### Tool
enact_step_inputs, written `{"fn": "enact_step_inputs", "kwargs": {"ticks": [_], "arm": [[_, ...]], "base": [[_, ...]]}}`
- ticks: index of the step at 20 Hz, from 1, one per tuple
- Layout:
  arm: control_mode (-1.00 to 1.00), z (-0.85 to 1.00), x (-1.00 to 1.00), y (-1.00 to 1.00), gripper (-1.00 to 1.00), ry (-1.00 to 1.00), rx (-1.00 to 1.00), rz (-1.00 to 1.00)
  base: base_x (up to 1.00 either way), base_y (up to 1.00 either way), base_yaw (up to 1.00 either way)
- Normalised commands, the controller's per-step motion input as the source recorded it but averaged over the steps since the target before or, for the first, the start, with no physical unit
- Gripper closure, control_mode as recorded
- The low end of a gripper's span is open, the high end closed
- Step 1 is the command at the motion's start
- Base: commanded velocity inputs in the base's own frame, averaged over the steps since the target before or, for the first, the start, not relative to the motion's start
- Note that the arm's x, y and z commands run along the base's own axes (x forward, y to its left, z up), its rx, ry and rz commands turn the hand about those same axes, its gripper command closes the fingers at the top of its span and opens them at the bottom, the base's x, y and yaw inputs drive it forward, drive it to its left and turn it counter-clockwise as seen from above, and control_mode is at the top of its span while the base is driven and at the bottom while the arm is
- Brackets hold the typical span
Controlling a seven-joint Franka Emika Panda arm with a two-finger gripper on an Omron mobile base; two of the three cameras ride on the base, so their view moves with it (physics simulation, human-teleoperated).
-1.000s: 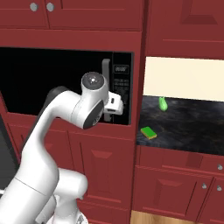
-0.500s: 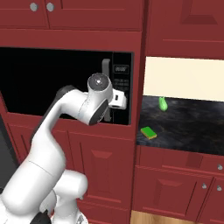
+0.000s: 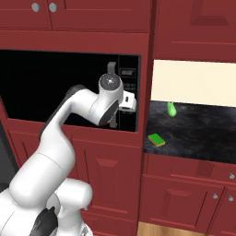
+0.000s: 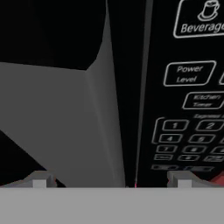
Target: Place the sponge inside the microwave to prepare for sanitizing.
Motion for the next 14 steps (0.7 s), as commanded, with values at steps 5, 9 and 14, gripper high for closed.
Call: {"fn": "enact_step_inputs", "kwargs": {"ticks": [5,9,14], "arm": [[-1.0,-0.11,0.36,0.0,1.0,-0.06,0.0,0.0],[-1.0,-0.14,0.3,0.0,1.0,-0.15,0.0,0.0],[-1.0,-0.11,0.31,0.01,1.0,-0.18,0.0,0.0]], "base": [[0.0,0.0,0.0],[0.0,0.0,0.0],[0.0,0.0,0.0]]}}
